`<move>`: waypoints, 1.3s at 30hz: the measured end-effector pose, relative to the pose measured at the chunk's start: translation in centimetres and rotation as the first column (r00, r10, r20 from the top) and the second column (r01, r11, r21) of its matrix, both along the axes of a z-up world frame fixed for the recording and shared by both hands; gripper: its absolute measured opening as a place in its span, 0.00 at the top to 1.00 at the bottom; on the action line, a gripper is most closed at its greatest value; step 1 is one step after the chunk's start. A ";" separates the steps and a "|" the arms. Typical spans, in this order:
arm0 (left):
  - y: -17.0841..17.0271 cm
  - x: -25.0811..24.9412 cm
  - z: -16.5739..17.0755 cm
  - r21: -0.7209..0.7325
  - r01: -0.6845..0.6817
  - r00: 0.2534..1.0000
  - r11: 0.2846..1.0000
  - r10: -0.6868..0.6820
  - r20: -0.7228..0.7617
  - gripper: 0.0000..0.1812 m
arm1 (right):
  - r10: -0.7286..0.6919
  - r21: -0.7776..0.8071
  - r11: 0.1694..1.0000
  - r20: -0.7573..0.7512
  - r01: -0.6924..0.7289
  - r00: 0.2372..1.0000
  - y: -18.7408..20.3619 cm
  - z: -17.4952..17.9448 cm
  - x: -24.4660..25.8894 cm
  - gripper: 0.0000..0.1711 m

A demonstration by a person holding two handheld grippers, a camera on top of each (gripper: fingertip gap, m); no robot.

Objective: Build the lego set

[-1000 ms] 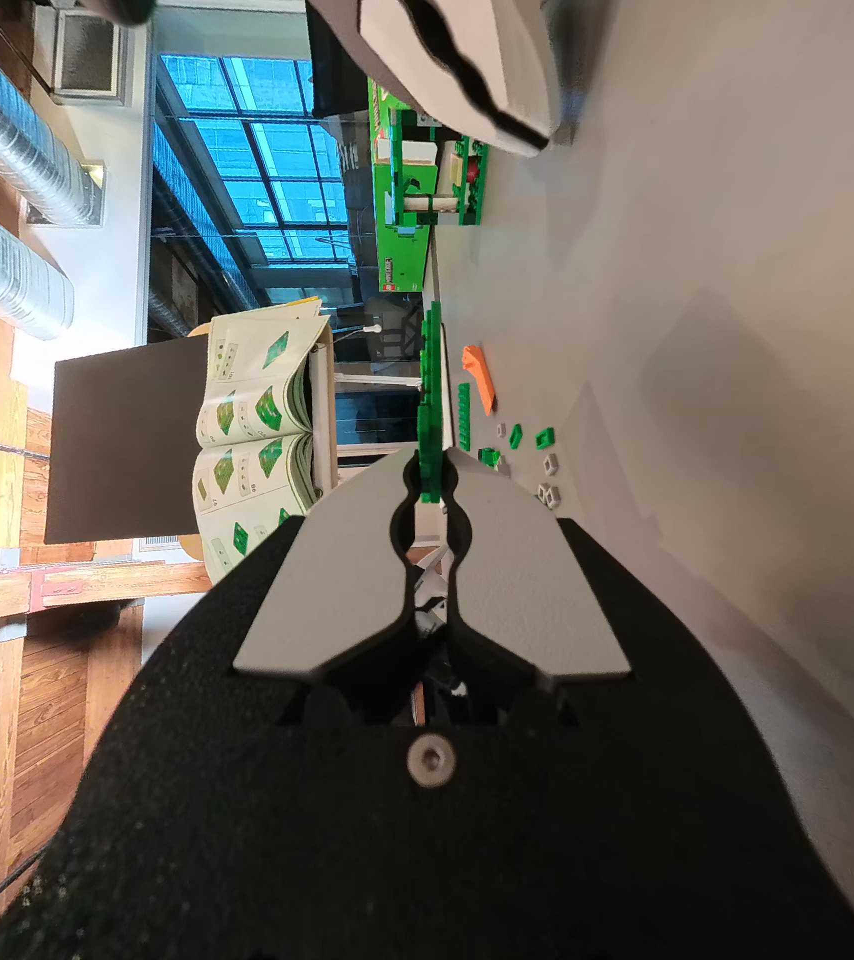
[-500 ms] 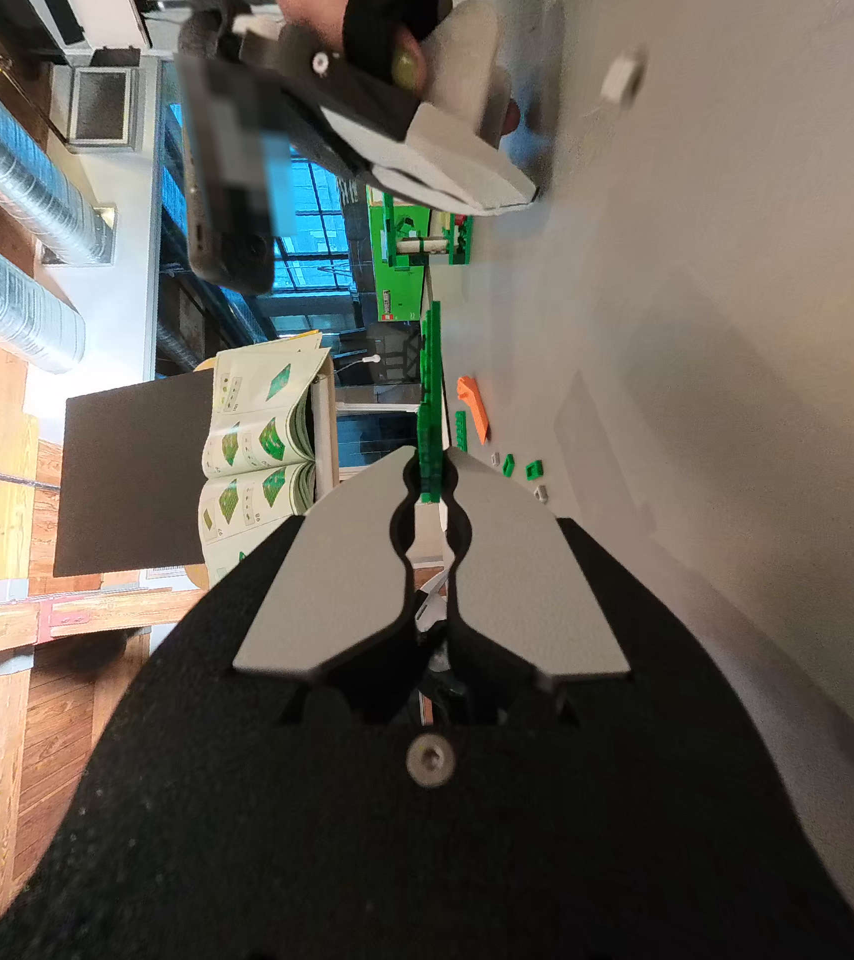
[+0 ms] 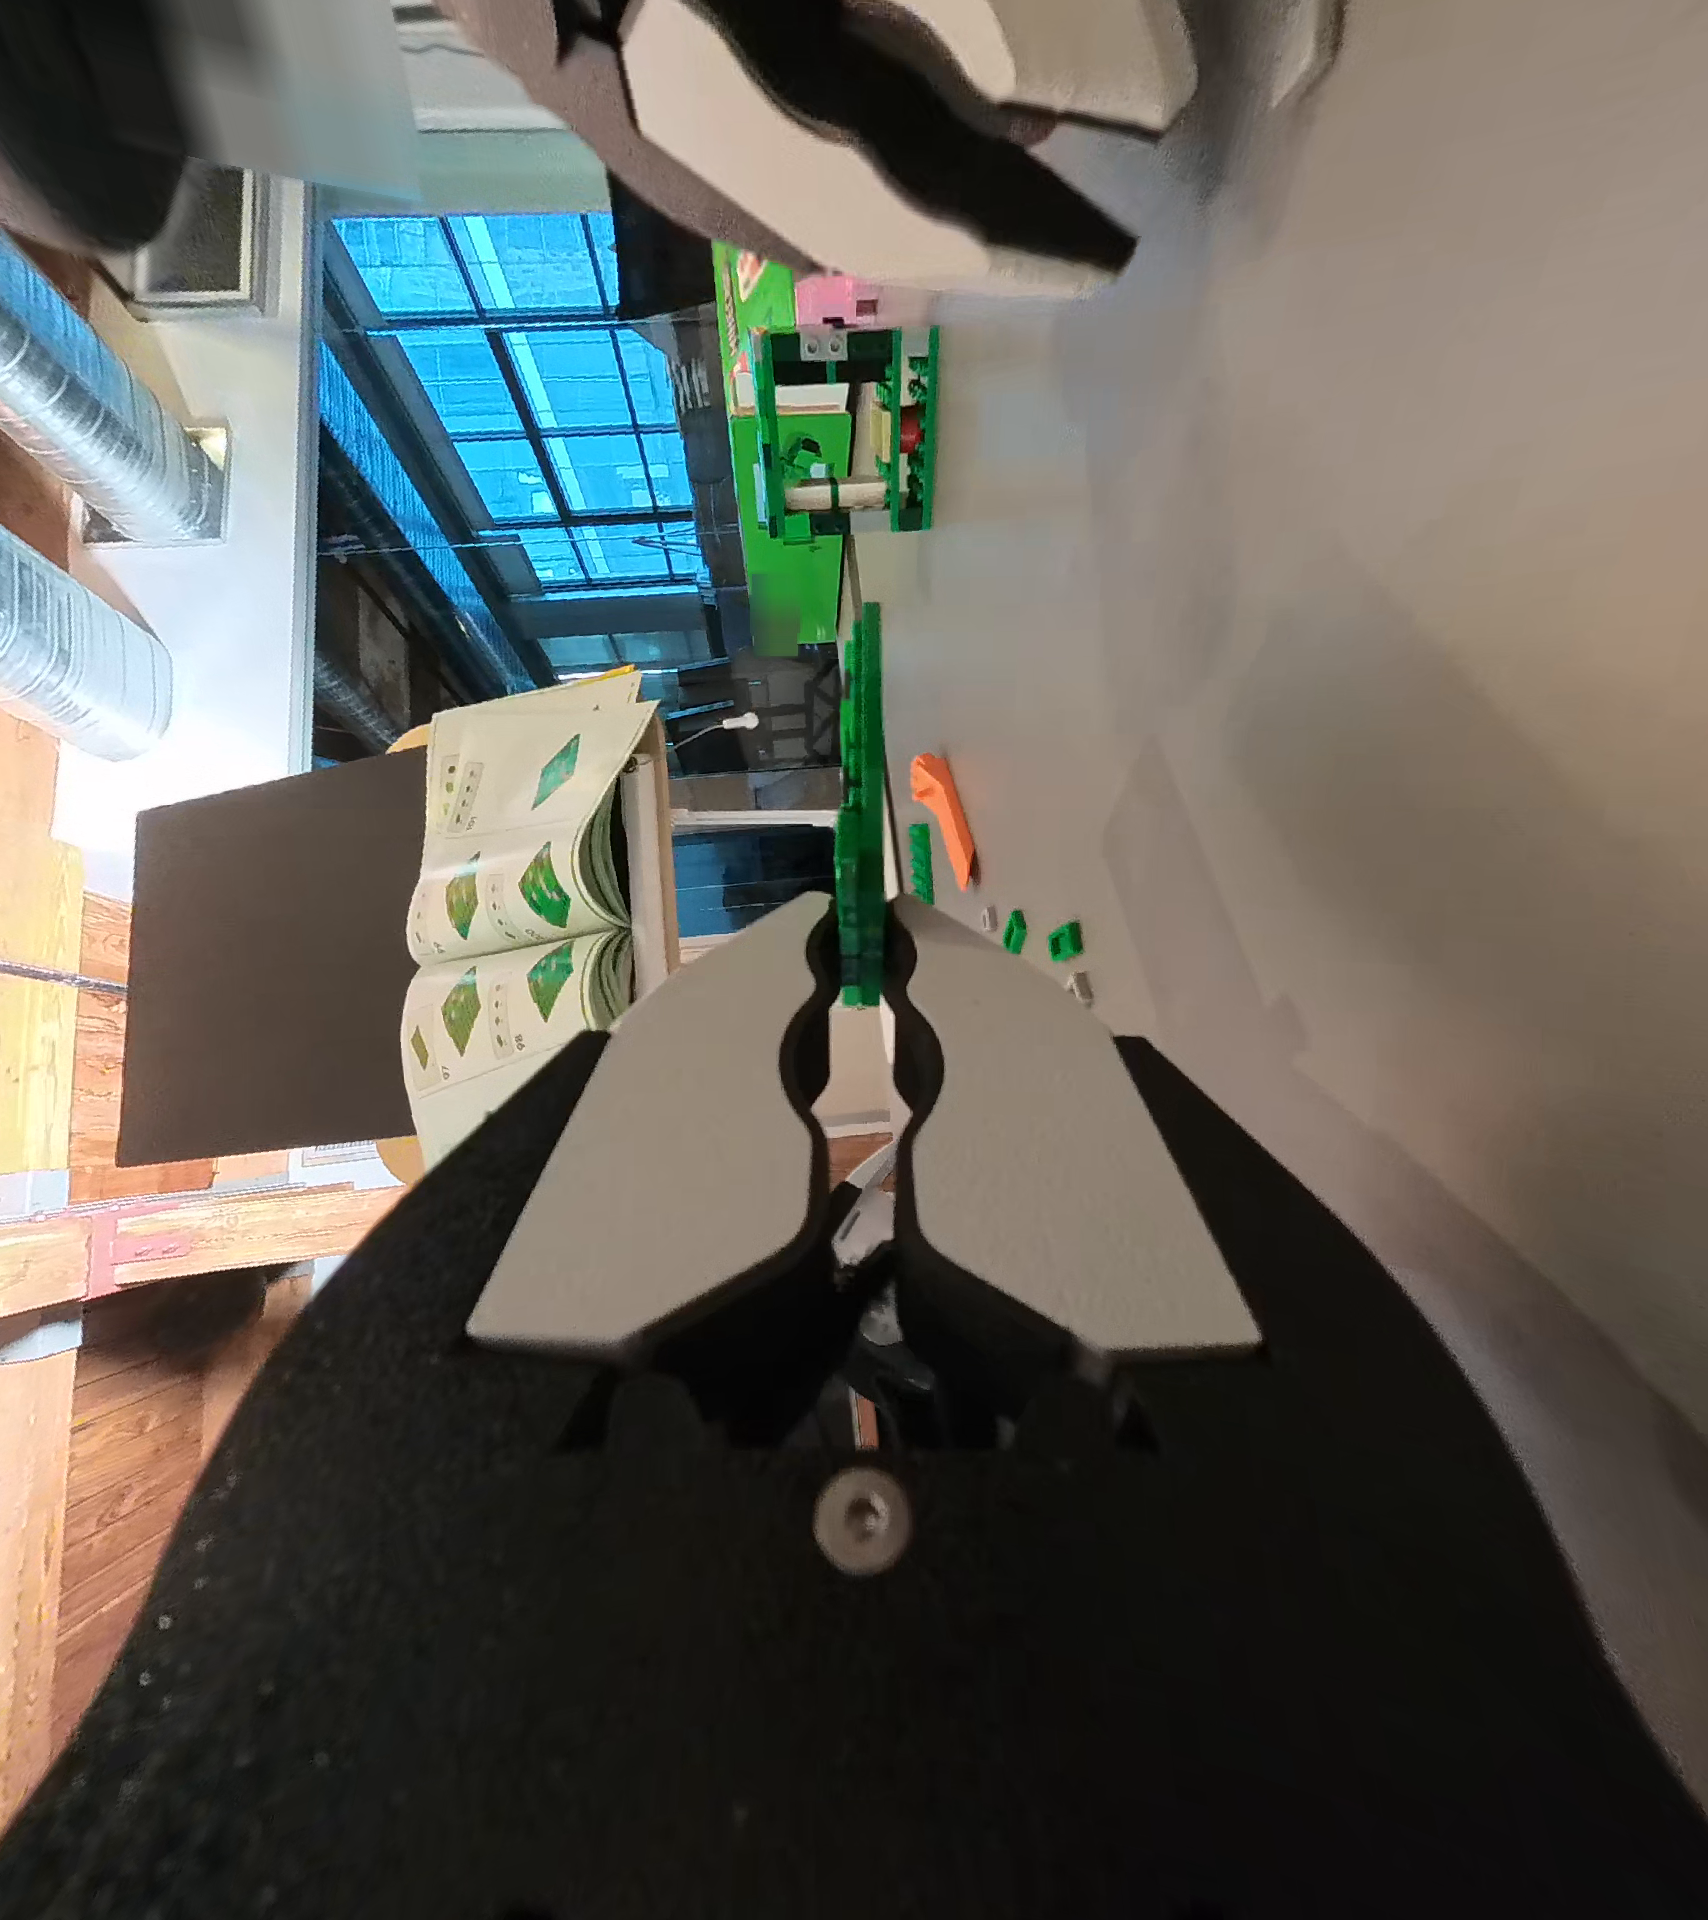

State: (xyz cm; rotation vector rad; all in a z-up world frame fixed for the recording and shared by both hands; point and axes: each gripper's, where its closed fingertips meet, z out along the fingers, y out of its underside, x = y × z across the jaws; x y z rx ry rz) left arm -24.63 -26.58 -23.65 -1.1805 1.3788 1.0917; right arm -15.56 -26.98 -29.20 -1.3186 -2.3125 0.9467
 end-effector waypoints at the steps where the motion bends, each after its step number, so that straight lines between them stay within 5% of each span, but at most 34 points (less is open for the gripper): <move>1: 0.0 0.1 0.1 0.005 0.001 1.000 1.000 0.000 -0.003 0.97 | -0.073 0.001 0.997 -0.035 0.073 0.997 0.1 0.1 -0.3 0.88; 4: 0.1 0.1 0.4 0.030 -0.016 1.000 0.999 0.016 -0.015 0.97 | -0.238 0.022 0.970 -0.133 0.243 0.962 0.0 0.6 -0.1 0.87; 9: 0.2 0.6 0.2 0.032 -0.009 0.999 0.999 0.010 -0.044 0.97 | -0.329 0.041 0.940 -0.141 0.338 0.934 -1.4 -0.1 0.9 0.85; 18: 0.2 0.6 0.0 0.027 -0.004 0.998 1.000 0.006 -0.057 0.97 | -0.338 0.079 0.935 -0.104 0.346 0.936 -1.2 -0.8 0.8 0.91; 27: 0.1 1.7 0.1 0.027 0.034 0.999 0.999 -0.034 -0.011 0.97 | -0.263 0.095 0.958 -0.080 0.270 0.961 -1.4 -0.9 0.9 0.96; 33: -0.4 4.5 0.1 0.022 0.139 0.986 0.990 -0.141 0.094 0.97 | -0.129 -0.005 0.991 -0.361 0.136 0.923 -2.2 7.6 0.0 0.96; 39: -0.9 5.7 0.2 0.015 0.190 0.969 0.982 -0.190 0.156 0.96 | 0.074 0.174 0.984 -0.274 -0.026 0.959 -3.6 7.2 -0.6 0.96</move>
